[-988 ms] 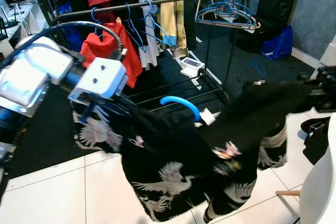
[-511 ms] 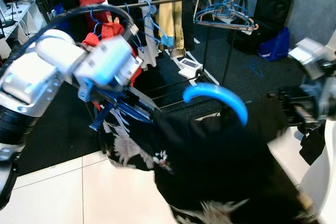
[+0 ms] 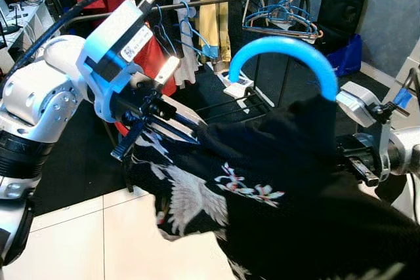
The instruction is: Hang hanger
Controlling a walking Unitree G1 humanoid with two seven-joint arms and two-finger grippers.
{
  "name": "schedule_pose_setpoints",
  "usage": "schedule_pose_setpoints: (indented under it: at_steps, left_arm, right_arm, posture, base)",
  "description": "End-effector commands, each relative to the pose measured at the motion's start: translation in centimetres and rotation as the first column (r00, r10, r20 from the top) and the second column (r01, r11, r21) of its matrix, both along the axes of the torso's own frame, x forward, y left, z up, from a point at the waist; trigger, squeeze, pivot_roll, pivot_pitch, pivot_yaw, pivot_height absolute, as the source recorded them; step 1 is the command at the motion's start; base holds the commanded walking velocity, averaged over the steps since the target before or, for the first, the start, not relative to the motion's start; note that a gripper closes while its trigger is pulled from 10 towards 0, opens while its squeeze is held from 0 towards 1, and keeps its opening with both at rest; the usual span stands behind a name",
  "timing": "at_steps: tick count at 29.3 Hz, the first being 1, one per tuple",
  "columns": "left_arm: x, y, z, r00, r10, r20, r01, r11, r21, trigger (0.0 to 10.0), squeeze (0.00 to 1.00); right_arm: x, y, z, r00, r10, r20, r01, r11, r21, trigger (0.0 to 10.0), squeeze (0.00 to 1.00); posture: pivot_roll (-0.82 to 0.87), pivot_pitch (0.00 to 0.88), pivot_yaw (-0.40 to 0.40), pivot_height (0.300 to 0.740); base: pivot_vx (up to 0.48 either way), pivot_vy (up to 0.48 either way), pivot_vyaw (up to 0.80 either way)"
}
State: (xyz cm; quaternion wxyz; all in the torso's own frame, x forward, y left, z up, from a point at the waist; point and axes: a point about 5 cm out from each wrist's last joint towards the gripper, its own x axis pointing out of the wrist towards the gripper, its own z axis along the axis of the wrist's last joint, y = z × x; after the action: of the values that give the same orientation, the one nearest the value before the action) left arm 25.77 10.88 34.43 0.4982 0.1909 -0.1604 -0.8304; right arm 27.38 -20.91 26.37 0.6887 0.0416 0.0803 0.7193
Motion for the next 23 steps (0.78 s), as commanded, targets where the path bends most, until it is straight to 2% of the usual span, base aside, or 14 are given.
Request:
schedule_pose_setpoints:
  at_steps: [1, 3, 4, 5, 6, 11, 12, 13, 15, 23]
  left_arm:
    - [-0.3, -0.1, 0.1, 1.000, -0.015, -0.016, 0.014, 1.000, -0.023, 9.6, 0.00]
    - [-0.3, -0.3, 0.0, 1.000, -0.011, -0.019, 0.010, 1.000, -0.024, 9.6, 0.00]
    - [-0.2, -0.4, 0.0, 1.000, -0.004, -0.028, 0.003, 1.000, -0.031, 9.5, 0.00]
    - [-0.2, -0.4, 0.0, 1.000, -0.004, -0.028, 0.003, 1.000, -0.031, 9.5, 0.00]
    - [0.0, -0.5, -0.1, 0.999, 0.004, -0.037, -0.006, 0.999, -0.039, 9.5, 0.00]
    - [0.0, -0.5, -0.1, 0.999, 0.004, -0.037, -0.006, 0.999, -0.039, 9.5, 0.00]
    - [0.5, -0.7, 0.0, 0.998, 0.029, -0.057, -0.034, 0.996, -0.080, 9.1, 0.00]
    - [0.5, -0.7, 0.0, 0.998, 0.029, -0.057, -0.034, 0.996, -0.080, 9.1, 0.00]
    - [0.9, -0.6, 0.2, 0.996, 0.053, -0.065, -0.060, 0.991, -0.116, 9.0, 0.00]
    - [0.9, -0.6, 0.3, 0.996, 0.061, -0.066, -0.069, 0.989, -0.129, 9.0, 0.00]
  right_arm:
    - [0.0, -0.1, 1.3, 0.999, -0.009, 0.044, 0.007, 0.999, 0.041, 3.4, 0.00]
    - [0.1, -0.1, 1.6, 0.998, -0.018, 0.058, 0.015, 0.998, 0.062, 3.4, 0.00]
    - [0.4, -0.2, 1.8, 0.995, -0.058, 0.079, 0.052, 0.996, 0.072, 10.0, 0.00]
    - [0.4, -0.2, 1.8, 0.995, -0.058, 0.079, 0.052, 0.996, 0.072, 10.0, 0.00]
    - [1.2, -0.5, 1.8, 0.986, -0.140, 0.087, 0.132, 0.987, 0.088, 10.0, 0.29]
    - [1.2, -0.5, 1.8, 0.986, -0.140, 0.087, 0.132, 0.987, 0.088, 10.0, 0.29]
    - [2.7, -1.5, 1.4, 0.946, -0.312, 0.083, 0.305, 0.948, 0.088, 10.0, 1.00]
    - [2.7, -1.5, 1.4, 0.946, -0.312, 0.083, 0.305, 0.948, 0.088, 10.0, 1.00]
    - [2.5, -2.7, 0.1, 0.932, -0.359, 0.049, 0.358, 0.933, 0.029, 10.0, 1.00]
    - [2.2, -3.2, -0.4, 0.933, -0.359, 0.041, 0.359, 0.933, 0.002, 10.0, 1.00]
  posture:
    - [-0.02, 0.014, 0.046, 0.740]
    - [-0.02, 0.014, 0.046, 0.740]
    - [-0.02, 0.014, 0.048, 0.740]
    - [-0.02, 0.014, 0.048, 0.740]
    - [-0.02, 0.015, 0.048, 0.740]
    - [-0.02, 0.015, 0.048, 0.740]
    - [-0.02, 0.021, 0.050, 0.740]
    - [-0.02, 0.021, 0.050, 0.740]
    - [-0.02, 0.022, 0.049, 0.740]
    - [-0.02, 0.022, 0.049, 0.740]
  base:
    - [0.000, 0.000, 0.00]
    - [0.000, 0.000, 0.00]
    - [0.000, 0.000, 0.00]
    - [0.000, 0.000, 0.00]
    - [0.000, 0.000, 0.00]
    - [0.000, 0.000, 0.00]
    - [0.000, 0.000, 0.00]
    - [0.000, 0.000, 0.00]
    - [0.000, 0.000, 0.00]
    - [0.000, 0.000, 0.00]
